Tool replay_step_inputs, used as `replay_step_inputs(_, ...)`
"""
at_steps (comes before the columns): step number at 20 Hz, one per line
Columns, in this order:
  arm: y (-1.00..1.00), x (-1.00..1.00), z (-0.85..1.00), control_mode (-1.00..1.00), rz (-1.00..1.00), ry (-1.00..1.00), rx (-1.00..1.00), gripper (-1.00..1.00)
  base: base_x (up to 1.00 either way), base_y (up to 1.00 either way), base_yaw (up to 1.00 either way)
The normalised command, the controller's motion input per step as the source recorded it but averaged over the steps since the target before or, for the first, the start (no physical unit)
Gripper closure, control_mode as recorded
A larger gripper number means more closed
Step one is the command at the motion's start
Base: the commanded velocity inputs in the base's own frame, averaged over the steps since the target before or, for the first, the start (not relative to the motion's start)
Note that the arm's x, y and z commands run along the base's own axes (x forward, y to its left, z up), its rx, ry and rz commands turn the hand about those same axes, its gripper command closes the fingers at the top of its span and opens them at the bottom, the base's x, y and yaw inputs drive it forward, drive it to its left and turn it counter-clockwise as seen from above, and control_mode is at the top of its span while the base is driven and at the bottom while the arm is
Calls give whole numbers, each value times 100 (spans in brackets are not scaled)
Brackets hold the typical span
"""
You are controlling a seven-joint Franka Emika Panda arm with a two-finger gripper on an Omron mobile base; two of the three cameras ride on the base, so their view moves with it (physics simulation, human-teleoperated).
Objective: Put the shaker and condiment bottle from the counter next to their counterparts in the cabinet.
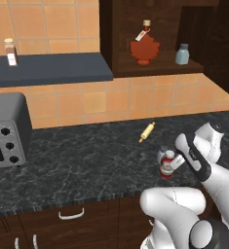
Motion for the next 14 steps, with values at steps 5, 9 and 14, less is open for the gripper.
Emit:
replay_step_inputs(5,0,0,-4,-100,5,0,0,-100,0,0,0)
replay_step_inputs(9,11,0,-13,-100,6,0,0,-100,0,0,0)
replay_step_inputs(14,7,0,-2,-100,6,0,0,-100,0,0,0)
